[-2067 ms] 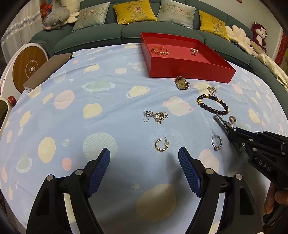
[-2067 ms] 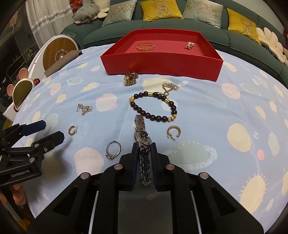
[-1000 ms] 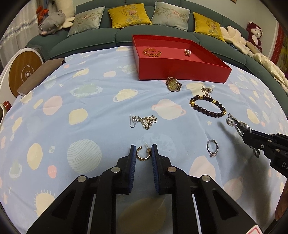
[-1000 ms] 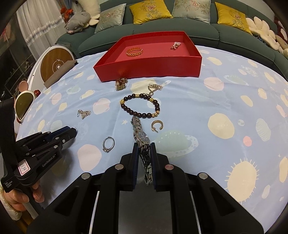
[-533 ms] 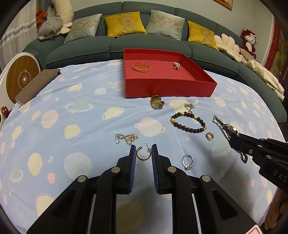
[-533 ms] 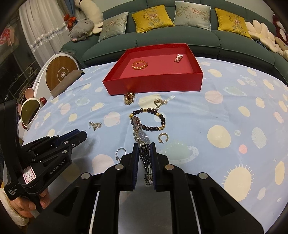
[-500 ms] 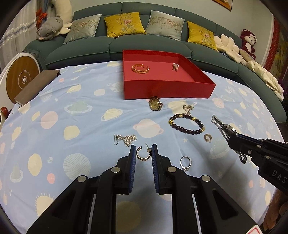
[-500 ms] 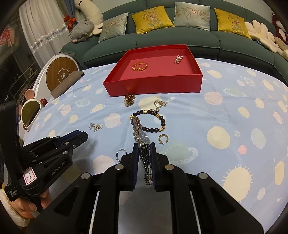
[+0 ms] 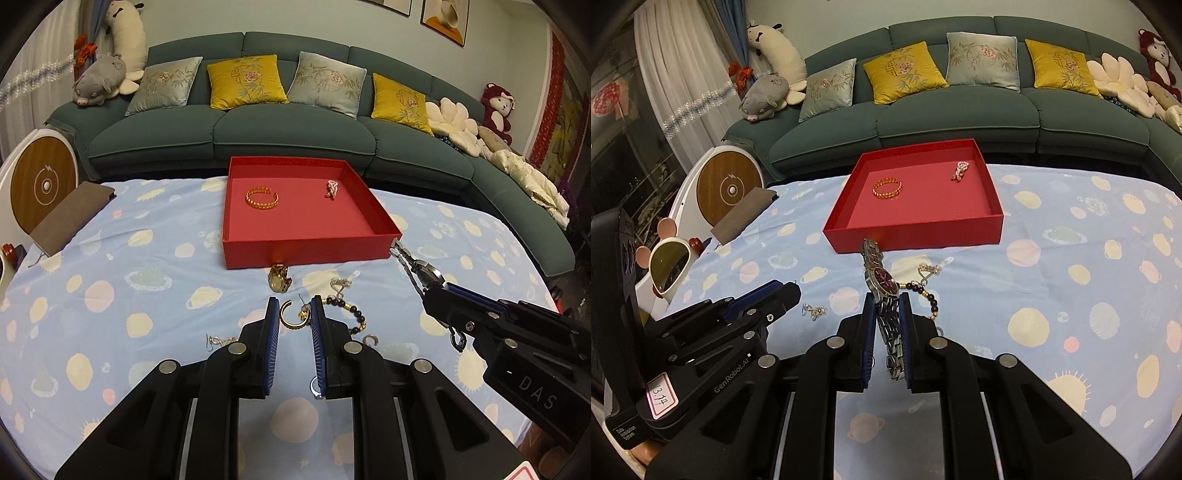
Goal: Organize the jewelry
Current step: 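Carry the earring and watch over the red box with both tools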
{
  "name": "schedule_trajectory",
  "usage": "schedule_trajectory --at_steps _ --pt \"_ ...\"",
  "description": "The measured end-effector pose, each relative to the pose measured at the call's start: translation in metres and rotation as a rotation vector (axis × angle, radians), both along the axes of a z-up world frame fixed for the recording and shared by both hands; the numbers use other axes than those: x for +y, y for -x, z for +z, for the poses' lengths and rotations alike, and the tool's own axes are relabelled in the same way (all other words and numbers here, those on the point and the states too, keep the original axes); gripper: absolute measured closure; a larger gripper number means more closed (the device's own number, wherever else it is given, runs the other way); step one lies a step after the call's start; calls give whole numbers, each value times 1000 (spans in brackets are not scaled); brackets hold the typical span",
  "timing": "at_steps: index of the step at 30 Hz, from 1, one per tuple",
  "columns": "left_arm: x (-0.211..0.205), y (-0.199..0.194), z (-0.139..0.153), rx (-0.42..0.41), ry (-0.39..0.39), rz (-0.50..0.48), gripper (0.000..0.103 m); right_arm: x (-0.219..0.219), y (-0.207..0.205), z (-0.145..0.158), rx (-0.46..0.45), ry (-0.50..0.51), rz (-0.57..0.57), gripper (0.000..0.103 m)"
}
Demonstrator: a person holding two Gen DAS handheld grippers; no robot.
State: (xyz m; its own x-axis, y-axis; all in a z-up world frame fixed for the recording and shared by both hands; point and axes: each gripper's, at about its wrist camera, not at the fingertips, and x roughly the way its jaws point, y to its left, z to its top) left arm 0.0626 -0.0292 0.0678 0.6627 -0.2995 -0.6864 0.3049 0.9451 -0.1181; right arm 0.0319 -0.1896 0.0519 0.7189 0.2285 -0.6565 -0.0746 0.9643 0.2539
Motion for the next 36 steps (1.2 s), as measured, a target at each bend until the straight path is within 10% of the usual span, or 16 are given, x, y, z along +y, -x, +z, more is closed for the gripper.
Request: schedule_trajectory --at_steps 17,36 --pt "-2 -102 42 -59 -30 67 88 -42 -81 50 -80 72 -49 91" --pt "-14 -228 -39 46 -116 107 88 -58 -208 -28 38 105 -68 91"
